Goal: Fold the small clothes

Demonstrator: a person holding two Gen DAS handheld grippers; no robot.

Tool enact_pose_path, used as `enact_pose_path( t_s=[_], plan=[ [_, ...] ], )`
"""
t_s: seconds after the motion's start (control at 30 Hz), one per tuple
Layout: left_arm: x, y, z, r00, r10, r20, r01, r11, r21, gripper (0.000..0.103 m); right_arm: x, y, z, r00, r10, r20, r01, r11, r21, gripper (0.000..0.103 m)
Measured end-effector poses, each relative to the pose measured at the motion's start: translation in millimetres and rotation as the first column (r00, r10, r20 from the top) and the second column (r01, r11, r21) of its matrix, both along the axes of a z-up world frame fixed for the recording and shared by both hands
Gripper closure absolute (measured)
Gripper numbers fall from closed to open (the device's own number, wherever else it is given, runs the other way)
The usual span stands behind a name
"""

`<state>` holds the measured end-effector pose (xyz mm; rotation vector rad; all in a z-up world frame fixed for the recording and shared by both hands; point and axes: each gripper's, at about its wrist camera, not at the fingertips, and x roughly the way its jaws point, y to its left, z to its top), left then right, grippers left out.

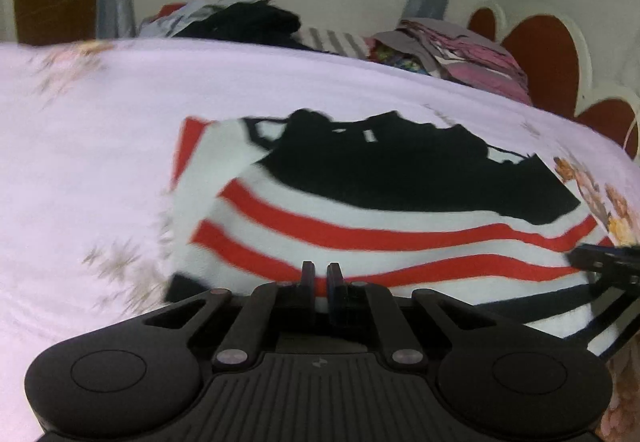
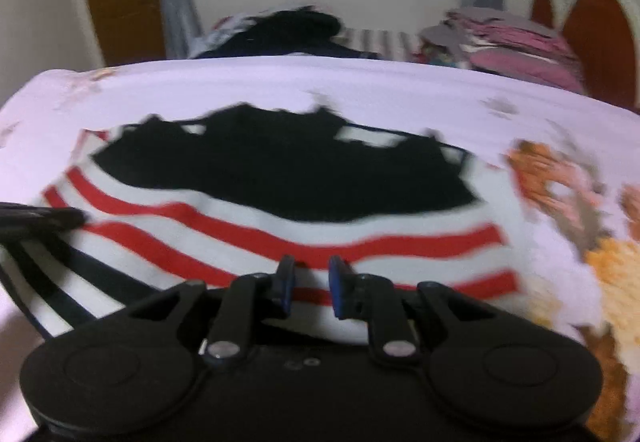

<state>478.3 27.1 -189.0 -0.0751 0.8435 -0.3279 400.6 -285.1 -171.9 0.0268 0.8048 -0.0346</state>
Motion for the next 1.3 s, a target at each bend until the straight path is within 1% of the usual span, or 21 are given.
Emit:
enact_pose_path(
  t_s=[0.03,0.1,0.17,0.2,0.27,0.33,0.43,0.53,0.6,0.73,0.83,0.9,0.97,1.03,1.07,1.13,1.2,1.27,1.3],
  plan=[
    [-2,4,0,1.000,0.000,0.000,0.000,1.000,0.010,0.098,-3,-8,0,0.999,-0.036,-0.001,0.036,0.999,-0.015,0.086],
    [-5,7,1,1.000,-0.004,0.003,0.004,1.000,0.024,0.098,-9,-23,0,0.993,-0.115,-0.011,0.114,0.993,-0.022,0.068],
    [-11,8,8,1.000,0.005,0.009,-0.006,1.000,0.028,0.097,-16,-29,-1,0.988,-0.155,-0.025,0.156,0.988,0.010,0.071],
    [-16,8,13,1.000,-0.001,0.019,0.001,1.000,0.018,0.097,-22,-27,0,0.986,-0.163,-0.017,0.163,0.986,0.021,0.071],
    [-26,3,22,0.999,-0.035,0.028,0.035,0.999,-0.003,0.097,-31,-16,6,0.989,-0.151,0.008,0.150,0.987,0.055,0.071],
    [-33,-4,25,0.998,-0.062,0.027,0.062,0.998,-0.012,0.097,-36,-1,11,0.991,-0.129,0.027,0.128,0.990,0.054,0.071],
    [-37,-16,22,0.996,-0.087,0.014,0.087,0.996,-0.013,0.097,-34,21,13,0.994,-0.103,0.031,0.101,0.993,0.067,0.071],
    [-38,-19,11,0.996,-0.083,-0.019,0.083,0.996,0.007,0.097,-34,36,9,0.996,-0.089,0.016,0.089,0.995,0.040,0.071],
    [-39,-16,3,0.996,-0.073,-0.045,0.073,0.997,0.001,0.097,-36,35,1,0.994,-0.108,-0.015,0.108,0.994,0.025,0.071],
    [-44,-10,-4,0.996,-0.080,-0.045,0.080,0.997,-0.012,0.098,-48,16,-15,0.986,-0.159,-0.049,0.158,0.987,-0.017,0.073],
    [-46,-6,-5,0.995,-0.083,-0.049,0.082,0.997,-0.015,0.098,-55,7,-15,0.980,-0.188,-0.060,0.187,0.982,-0.026,0.073],
    [-47,-3,-5,0.996,-0.077,-0.053,0.076,0.997,-0.020,0.098,-58,6,-11,0.977,-0.205,-0.058,0.204,0.979,-0.016,0.073],
    [-48,-2,-4,0.996,-0.066,-0.061,0.064,0.998,-0.028,0.097,-60,10,-9,0.980,-0.197,-0.041,0.196,0.980,-0.021,0.070],
    [-50,-2,-4,0.996,-0.061,-0.065,0.059,0.998,-0.026,0.097,-57,12,-18,0.980,-0.185,-0.078,0.182,0.982,-0.050,0.070],
    [-50,-2,-4,0.996,-0.059,-0.066,0.058,0.998,-0.023,0.097,-57,12,-20,0.979,-0.184,-0.083,0.180,0.982,-0.050,0.070],
    [-50,-2,-3,0.996,-0.046,-0.076,0.044,0.999,-0.020,0.097,-56,11,-16,0.980,-0.180,-0.086,0.178,0.984,-0.028,0.070],
    [-53,-3,3,0.996,-0.019,-0.088,0.018,1.000,-0.022,0.097,-57,12,-7,0.984,-0.165,-0.063,0.166,0.986,0.019,0.069],
    [-57,-7,7,0.997,-0.016,-0.074,0.016,1.000,-0.002,0.097,-57,19,-1,0.991,-0.131,-0.038,0.132,0.991,0.035,0.066],
    [-58,-9,6,0.997,-0.010,-0.072,0.011,1.000,0.012,0.097,-56,25,-2,0.994,-0.098,-0.039,0.099,0.995,0.025,0.065]
  ],
)
